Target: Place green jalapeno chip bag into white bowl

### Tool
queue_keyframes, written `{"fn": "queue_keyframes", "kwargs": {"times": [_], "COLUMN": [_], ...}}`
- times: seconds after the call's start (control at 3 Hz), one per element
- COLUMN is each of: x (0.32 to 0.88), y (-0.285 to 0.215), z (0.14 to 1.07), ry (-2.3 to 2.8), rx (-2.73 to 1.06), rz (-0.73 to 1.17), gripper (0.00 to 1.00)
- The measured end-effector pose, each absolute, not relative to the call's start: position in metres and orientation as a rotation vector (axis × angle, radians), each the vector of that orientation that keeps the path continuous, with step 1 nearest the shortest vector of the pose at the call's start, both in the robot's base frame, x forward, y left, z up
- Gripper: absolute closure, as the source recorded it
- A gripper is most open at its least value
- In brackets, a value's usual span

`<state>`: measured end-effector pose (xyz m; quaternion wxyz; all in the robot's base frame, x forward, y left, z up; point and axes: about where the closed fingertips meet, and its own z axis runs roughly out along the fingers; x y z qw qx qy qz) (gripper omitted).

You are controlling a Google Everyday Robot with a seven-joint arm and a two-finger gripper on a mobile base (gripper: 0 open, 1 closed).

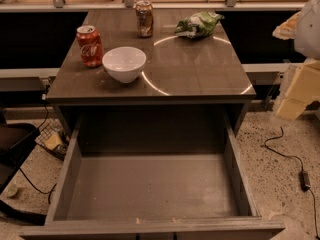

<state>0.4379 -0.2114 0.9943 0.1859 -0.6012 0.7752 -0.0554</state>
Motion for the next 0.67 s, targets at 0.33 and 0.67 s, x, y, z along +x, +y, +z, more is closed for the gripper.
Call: {"fn": "queue_keyframes", "kwargs": {"times": [0.33, 0.67], "x": [0.438, 0.455], "y": [-0.211, -0.213], "z": [0.994, 0.997], "ry": [2.183, 2.155], "rx": [-1.693, -1.633], "rz": [-0.156, -0.175], "gripper": [0.00, 0.00]}}
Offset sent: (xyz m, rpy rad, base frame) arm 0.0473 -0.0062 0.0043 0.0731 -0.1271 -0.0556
